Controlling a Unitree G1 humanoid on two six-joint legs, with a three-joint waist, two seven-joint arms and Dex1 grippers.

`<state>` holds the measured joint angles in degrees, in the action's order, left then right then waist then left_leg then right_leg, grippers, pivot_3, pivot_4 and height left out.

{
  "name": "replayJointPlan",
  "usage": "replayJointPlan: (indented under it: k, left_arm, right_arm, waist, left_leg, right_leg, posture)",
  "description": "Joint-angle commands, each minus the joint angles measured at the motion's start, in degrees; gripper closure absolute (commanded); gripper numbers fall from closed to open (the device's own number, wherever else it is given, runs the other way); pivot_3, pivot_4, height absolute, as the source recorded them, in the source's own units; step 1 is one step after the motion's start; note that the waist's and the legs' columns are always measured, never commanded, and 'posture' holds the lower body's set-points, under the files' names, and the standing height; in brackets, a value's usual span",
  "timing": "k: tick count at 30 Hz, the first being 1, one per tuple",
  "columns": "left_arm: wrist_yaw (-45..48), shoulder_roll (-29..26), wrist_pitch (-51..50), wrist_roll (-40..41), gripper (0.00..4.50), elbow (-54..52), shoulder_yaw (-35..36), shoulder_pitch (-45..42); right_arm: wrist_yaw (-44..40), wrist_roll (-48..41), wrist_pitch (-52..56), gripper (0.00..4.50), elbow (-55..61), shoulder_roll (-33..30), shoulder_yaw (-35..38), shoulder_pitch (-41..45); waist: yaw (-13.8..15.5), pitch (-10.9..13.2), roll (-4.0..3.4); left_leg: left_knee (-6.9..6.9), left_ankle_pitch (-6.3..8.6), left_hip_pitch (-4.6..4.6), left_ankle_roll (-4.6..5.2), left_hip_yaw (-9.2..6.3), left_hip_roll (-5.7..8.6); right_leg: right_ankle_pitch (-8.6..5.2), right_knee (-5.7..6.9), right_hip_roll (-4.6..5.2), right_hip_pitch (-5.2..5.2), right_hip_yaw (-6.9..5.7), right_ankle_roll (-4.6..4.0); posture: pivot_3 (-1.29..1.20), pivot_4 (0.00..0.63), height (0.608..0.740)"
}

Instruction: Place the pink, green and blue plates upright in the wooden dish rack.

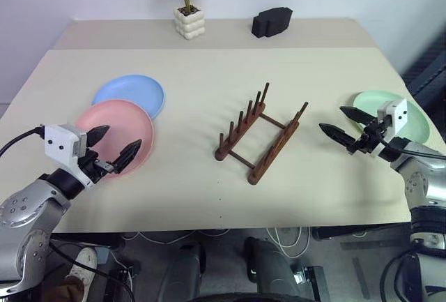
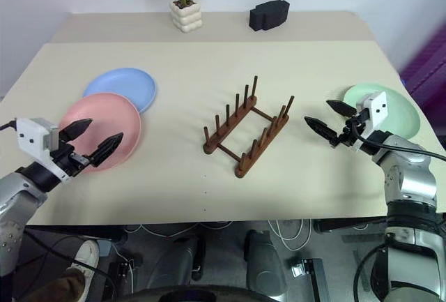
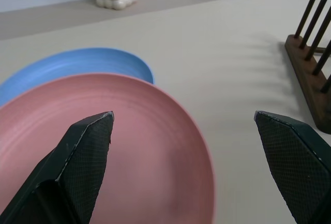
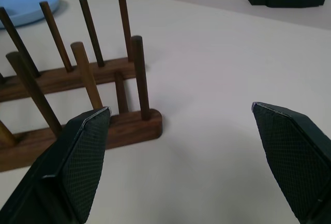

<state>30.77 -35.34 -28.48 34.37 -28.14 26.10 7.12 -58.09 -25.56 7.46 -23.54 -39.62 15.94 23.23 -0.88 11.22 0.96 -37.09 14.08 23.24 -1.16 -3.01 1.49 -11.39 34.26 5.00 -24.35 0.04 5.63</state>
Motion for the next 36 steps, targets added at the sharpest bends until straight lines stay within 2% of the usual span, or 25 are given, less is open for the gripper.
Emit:
replayJointPlan:
  k: [1, 11, 20, 24, 29, 34, 36]
  left_arm:
    - [-0.54, 0.13, 0.99, -0.27, 0.00, -1.88, 0.48, -0.13]
    - [0.10, -0.86, 1.17, -0.28, 0.00, -1.97, -0.02, -1.03]
    - [5.48, -4.02, -1.29, 2.54, 0.00, -3.58, -5.57, -4.61]
    - [12.32, -7.56, -3.84, 3.72, 0.00, -2.87, -11.76, -7.66]
    - [16.58, -8.49, -5.76, 1.10, 0.00, -1.71, -22.45, -13.70]
    - [17.62, -5.73, -6.37, -0.84, 0.00, -1.43, -30.85, -16.24]
    - [16.21, -3.99, -4.98, -6.36, 0.00, -0.22, -37.29, -16.66]
  right_arm:
    - [0.14, 0.29, -1.68, 0.05, -1.31, 0.17, 0.47, 2.86]
    - [-0.22, 0.60, -2.29, 0.05, -0.80, 0.47, 0.81, 1.37]
    - [1.82, 0.26, -1.87, 0.05, 4.40, 0.75, 1.55, -2.26]
    - [3.63, -0.39, -1.43, 0.05, 8.29, 1.82, 2.07, -5.76]
    - [5.22, -1.10, -1.03, 0.05, 11.43, 2.29, 3.25, -9.38]
    - [6.64, -2.20, 0.03, 0.05, 15.71, 2.70, 3.67, -12.23]
    - [6.95, -2.96, 1.04, 0.05, 17.93, 2.67, 3.82, -13.29]
  waist:
    - [0.10, 0.00, 0.00]
    - [0.20, -0.01, 0.00]
    - [0.22, -0.02, -0.01]
    - [0.22, -0.03, -0.04]
    - [0.22, -0.05, -0.06]
    - [0.09, -0.07, -0.10]
    - [0.18, -0.12, -0.18]
  left_leg:
    - [-0.01, 0.00, 0.00, 0.00, 0.00, 0.00]
    - [-0.02, 0.00, 0.01, 0.00, 0.00, 0.01]
    - [-0.05, 0.00, 0.01, 0.00, 0.01, 0.01]
    - [-0.04, 0.00, 0.00, 0.00, 0.01, 0.03]
    - [-0.09, -0.01, 0.01, 0.00, 0.01, 0.04]
    - [-0.06, 0.00, -0.03, 0.00, 0.02, 0.05]
    - [-0.07, 0.00, -0.04, 0.01, 0.03, 0.04]
  right_leg:
    - [0.00, 0.00, 0.00, 0.00, 0.00, 0.00]
    - [0.01, 0.00, -0.01, 0.01, 0.00, 0.00]
    - [0.01, 0.02, -0.01, 0.01, 0.01, 0.00]
    - [0.01, 0.04, -0.03, 0.02, 0.01, 0.00]
    - [0.01, 0.06, -0.03, 0.03, 0.03, 0.00]
    - [0.01, 0.08, -0.09, 0.03, 0.03, 0.01]
    - [0.01, 0.09, -0.09, 0.03, 0.05, 0.00]
  posture:
    - [0.00, 0.150, 0.736]
    - [0.00, 0.150, 0.736]
    - [0.00, 0.150, 0.736]
    - [0.00, 0.150, 0.736]
    - [0.00, 0.150, 0.736]
    - [0.00, 0.150, 0.736]
    - [0.00, 0.150, 0.736]
